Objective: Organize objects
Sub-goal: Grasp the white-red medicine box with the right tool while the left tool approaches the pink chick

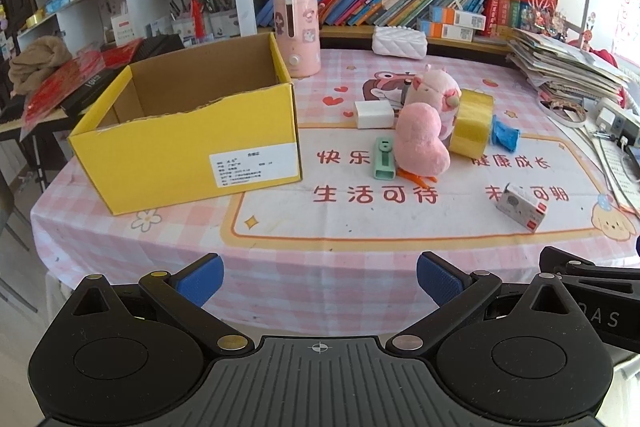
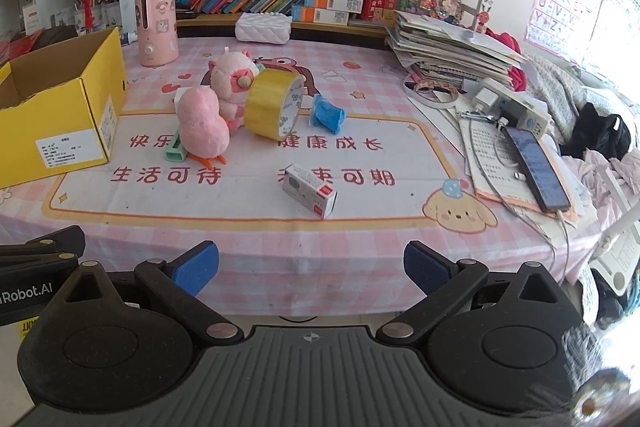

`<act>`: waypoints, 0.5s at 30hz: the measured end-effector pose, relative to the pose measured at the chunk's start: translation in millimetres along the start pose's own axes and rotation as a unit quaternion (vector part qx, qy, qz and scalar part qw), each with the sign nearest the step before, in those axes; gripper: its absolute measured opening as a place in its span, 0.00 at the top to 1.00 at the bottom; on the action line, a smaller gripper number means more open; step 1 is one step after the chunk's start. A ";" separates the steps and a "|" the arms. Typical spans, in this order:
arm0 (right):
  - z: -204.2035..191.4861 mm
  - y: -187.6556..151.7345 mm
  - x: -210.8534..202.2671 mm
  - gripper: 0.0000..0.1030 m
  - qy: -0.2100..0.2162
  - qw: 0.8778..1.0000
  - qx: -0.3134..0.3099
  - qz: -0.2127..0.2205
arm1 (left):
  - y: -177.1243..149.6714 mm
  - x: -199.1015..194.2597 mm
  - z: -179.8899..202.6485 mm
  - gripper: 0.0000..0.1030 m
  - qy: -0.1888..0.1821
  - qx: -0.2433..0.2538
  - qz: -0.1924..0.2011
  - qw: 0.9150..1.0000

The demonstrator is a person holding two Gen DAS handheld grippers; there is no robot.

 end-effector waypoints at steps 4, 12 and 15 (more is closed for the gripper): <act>2.5 10.4 16.0 0.09 0.026 1.000 -0.014 0.002 | 7.5 13.0 4.7 0.00 -0.005 -0.013 -0.010 1.000; 11.9 31.8 57.2 0.47 0.053 0.998 -0.037 -0.005 | 19.0 32.4 12.2 0.00 0.009 -0.045 -0.012 0.999; 17.2 39.7 77.4 0.53 0.066 0.997 -0.044 -0.016 | 24.0 38.9 12.8 0.00 0.008 -0.066 -0.013 0.998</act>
Point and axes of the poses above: each gripper's, at about its wrist camera, not at the fingertips, and x roughly the way its jaws point, z to its right, y to its top, the point moved 1 cm from there along x, roughly the way its jaws point, and after that the axes turned 5 degrees about -y, right-handed, at the moved point
